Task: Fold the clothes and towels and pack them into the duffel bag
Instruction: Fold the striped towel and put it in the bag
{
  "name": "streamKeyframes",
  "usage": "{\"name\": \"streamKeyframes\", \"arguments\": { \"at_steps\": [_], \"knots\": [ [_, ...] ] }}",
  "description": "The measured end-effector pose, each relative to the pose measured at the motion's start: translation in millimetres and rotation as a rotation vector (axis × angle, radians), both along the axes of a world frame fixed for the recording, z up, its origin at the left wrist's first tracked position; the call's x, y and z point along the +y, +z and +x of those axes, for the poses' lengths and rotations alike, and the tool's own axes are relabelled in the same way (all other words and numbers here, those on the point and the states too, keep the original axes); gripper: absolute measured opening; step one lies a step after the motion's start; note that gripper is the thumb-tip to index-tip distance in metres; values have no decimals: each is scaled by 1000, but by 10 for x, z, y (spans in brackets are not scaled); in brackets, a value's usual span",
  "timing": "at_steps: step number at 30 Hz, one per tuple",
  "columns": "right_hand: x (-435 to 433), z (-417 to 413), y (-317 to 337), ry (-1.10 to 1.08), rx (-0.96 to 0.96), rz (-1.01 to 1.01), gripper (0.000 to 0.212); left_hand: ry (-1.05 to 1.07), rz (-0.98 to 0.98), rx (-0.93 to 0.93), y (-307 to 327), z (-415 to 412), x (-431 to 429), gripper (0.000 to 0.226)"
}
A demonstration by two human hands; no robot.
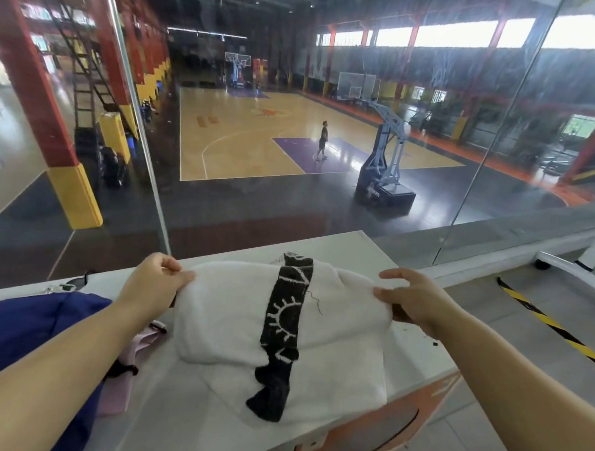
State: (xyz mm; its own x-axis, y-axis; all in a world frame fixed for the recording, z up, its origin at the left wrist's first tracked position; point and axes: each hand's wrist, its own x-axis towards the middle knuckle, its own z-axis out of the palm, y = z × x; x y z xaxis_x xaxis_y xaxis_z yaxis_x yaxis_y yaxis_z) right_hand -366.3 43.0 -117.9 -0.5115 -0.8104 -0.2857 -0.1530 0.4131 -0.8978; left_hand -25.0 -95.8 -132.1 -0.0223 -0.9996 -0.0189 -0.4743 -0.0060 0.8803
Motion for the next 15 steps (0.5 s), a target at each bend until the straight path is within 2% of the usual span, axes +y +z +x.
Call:
{"name": "streamKeyframes", "arguments": {
  "at_steps": [4, 9, 12, 15],
  "knots": [
    [46, 27, 266, -1, -37, -139, 32, -34, -76, 70, 283, 73, 66, 11],
    [83, 102, 752, -69, 29, -325, 27, -65, -152, 140, 815, 174, 150, 18],
    [93, 135, 1058, -139, 79, -422, 21, -65, -247, 135, 1145, 266, 217, 11],
    [122, 222, 1386, -170, 149, -530, 24, -19, -310, 146, 1486, 347, 304, 12]
  ]
}}
